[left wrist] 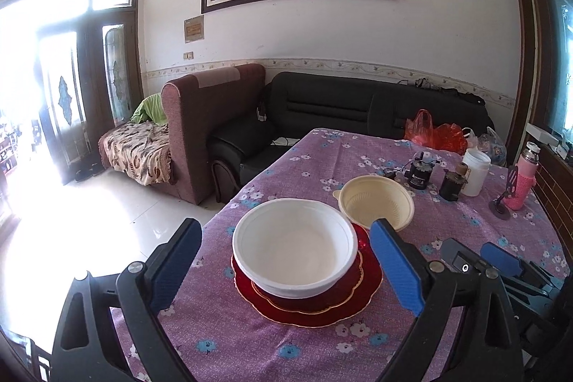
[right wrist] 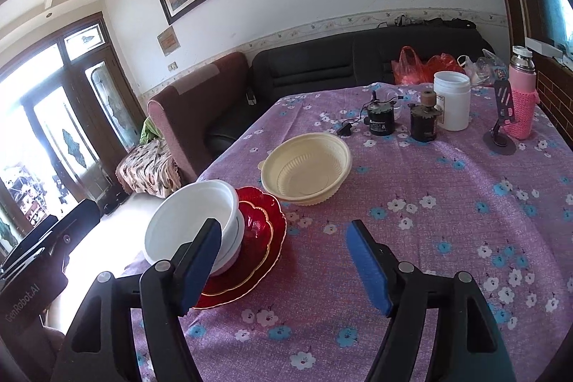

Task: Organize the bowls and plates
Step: 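Move the open right gripper toward the beige plastic bowl, then grasp the rim of the beige bowl with the right gripper and lift, then carry the beige bowl over the stacked bowls with the right gripper, then lower the beige bowl onto the small white bowl and open right gripper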

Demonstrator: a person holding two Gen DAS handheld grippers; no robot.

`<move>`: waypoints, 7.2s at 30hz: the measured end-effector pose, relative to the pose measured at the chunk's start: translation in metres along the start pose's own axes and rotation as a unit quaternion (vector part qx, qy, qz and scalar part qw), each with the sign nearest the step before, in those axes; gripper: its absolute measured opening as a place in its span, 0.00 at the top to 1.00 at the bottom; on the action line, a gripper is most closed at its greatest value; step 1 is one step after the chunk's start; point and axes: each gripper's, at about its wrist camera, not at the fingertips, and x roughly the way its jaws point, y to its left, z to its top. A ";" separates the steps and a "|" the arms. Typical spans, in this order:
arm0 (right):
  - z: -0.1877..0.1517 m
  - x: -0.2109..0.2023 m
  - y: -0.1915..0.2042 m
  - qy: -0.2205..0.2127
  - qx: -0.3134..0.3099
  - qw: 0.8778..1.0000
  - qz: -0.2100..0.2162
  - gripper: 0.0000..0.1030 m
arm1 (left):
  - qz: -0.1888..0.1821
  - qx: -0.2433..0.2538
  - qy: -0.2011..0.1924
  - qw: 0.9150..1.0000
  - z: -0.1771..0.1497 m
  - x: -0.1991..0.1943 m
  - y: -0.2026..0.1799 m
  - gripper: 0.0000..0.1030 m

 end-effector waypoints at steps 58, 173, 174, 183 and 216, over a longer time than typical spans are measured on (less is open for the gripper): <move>0.051 0.174 -0.109 0.117 0.135 0.984 0.015 0.20 | -0.179 -0.038 0.319 0.930 0.072 0.344 -0.079 0.08; -0.016 -0.011 -0.018 0.072 0.026 0.997 -0.014 0.79 | -0.169 0.006 0.115 0.979 -0.032 0.038 -0.033 0.64; -0.015 -0.009 -0.013 0.074 0.023 0.997 -0.012 0.79 | -0.167 0.003 0.115 0.979 -0.032 0.038 -0.028 0.64; -0.001 0.027 0.027 0.090 -0.006 0.996 0.004 0.79 | -0.127 -0.016 0.112 0.985 -0.019 0.060 0.011 0.63; 0.014 0.157 0.092 0.134 -0.068 0.989 -0.009 0.74 | -0.020 -0.050 0.139 0.989 -0.011 0.152 0.075 0.44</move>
